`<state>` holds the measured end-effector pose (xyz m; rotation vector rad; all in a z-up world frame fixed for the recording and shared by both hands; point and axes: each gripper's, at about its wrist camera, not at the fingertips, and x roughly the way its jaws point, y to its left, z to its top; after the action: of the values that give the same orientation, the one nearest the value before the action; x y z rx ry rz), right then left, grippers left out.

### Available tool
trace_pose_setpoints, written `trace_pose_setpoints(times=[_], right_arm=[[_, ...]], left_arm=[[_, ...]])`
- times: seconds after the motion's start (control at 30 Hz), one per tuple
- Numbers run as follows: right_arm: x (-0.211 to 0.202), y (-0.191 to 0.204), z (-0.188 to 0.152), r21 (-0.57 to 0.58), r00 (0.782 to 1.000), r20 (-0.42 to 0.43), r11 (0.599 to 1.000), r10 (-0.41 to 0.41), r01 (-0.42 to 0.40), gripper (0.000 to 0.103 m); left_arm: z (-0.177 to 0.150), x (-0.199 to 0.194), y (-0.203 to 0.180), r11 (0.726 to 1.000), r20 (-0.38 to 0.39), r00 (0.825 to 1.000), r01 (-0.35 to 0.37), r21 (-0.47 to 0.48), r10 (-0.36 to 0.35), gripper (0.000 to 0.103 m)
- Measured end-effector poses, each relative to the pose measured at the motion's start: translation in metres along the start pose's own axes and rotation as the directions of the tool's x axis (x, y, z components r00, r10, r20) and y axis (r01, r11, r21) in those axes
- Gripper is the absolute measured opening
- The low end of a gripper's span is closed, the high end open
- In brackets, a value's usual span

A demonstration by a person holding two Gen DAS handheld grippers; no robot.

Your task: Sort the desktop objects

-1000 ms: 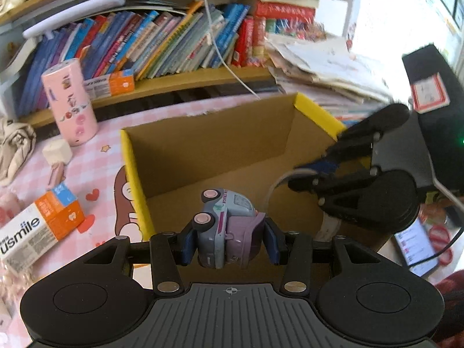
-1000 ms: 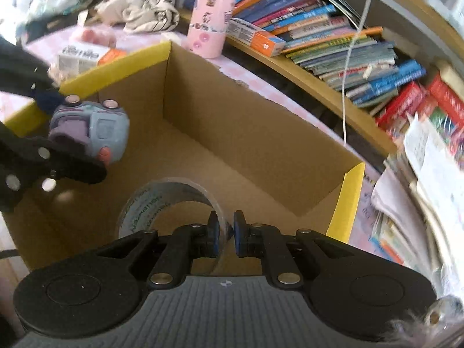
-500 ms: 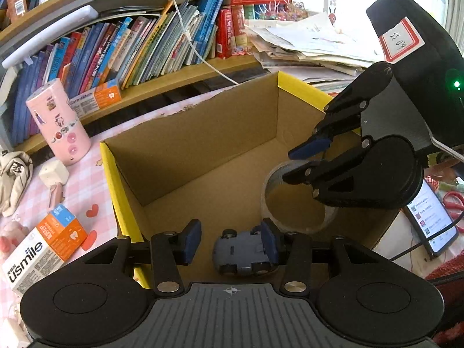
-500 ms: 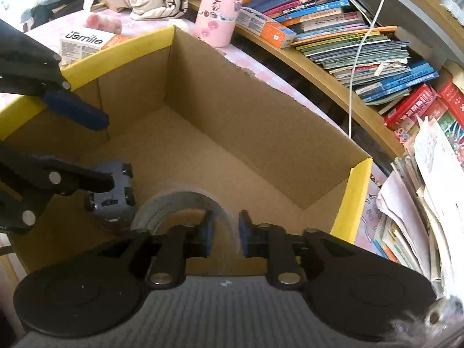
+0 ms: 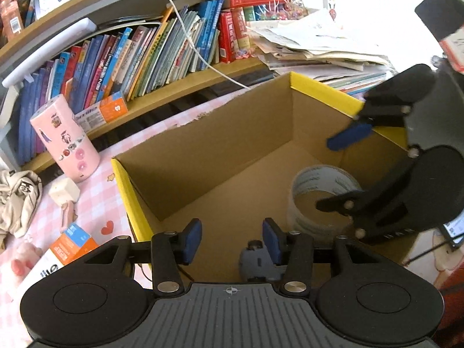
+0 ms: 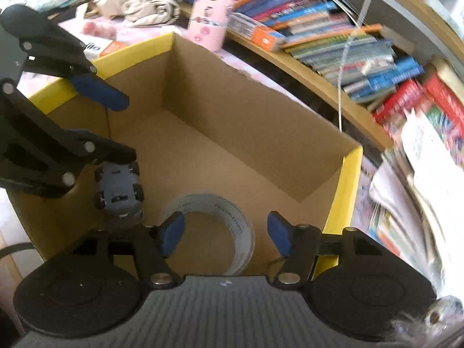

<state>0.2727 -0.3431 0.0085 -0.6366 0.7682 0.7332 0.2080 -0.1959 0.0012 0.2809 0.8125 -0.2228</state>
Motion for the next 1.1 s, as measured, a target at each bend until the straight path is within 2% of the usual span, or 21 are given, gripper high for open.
trace_pose_setpoints(times=[0.13,0.33,0.43,0.5,0.6,0.73,0.87,1.1], right_arm=[[-0.005,0.004,-0.004,0.034,1.0,0.005,0.999,0.002,-0.002,0.061],[-0.008,0.006,-0.006,0.071,1.0,0.017,0.998,0.002,-0.003,0.063],[-0.01,0.004,-0.006,0.088,1.0,0.024,0.996,0.005,-0.007,0.069],[-0.011,0.004,-0.005,0.096,0.999,0.033,0.995,0.002,-0.006,0.074],[-0.014,0.006,-0.006,0.091,0.999,0.051,0.996,-0.013,0.009,0.077],[-0.02,0.008,-0.007,0.097,0.997,0.077,0.995,-0.032,0.025,0.079],[-0.031,0.008,-0.007,0.118,0.992,0.111,0.992,-0.055,0.042,0.082],[-0.056,0.009,-0.007,0.164,0.979,0.167,0.983,-0.113,0.085,0.082]], left_arm=[[0.002,0.005,0.001,0.999,0.009,1.0,-0.015,0.028,0.015,0.047],[0.002,0.003,0.004,1.0,0.025,1.0,-0.007,0.012,0.007,0.046],[0.001,-0.002,0.003,1.0,0.033,0.999,-0.012,-0.004,0.012,0.046],[0.0,-0.006,0.003,1.0,0.039,0.999,-0.018,-0.018,0.019,0.05],[-0.002,-0.015,0.002,0.999,0.052,0.998,-0.028,-0.044,0.03,0.059],[-0.007,-0.035,0.006,0.991,0.099,0.994,-0.025,-0.128,0.038,0.071],[-0.011,-0.057,0.006,0.985,0.156,0.986,-0.025,-0.173,0.052,0.081],[-0.017,-0.084,0.009,0.974,0.243,0.968,-0.012,-0.227,0.068,0.086]])
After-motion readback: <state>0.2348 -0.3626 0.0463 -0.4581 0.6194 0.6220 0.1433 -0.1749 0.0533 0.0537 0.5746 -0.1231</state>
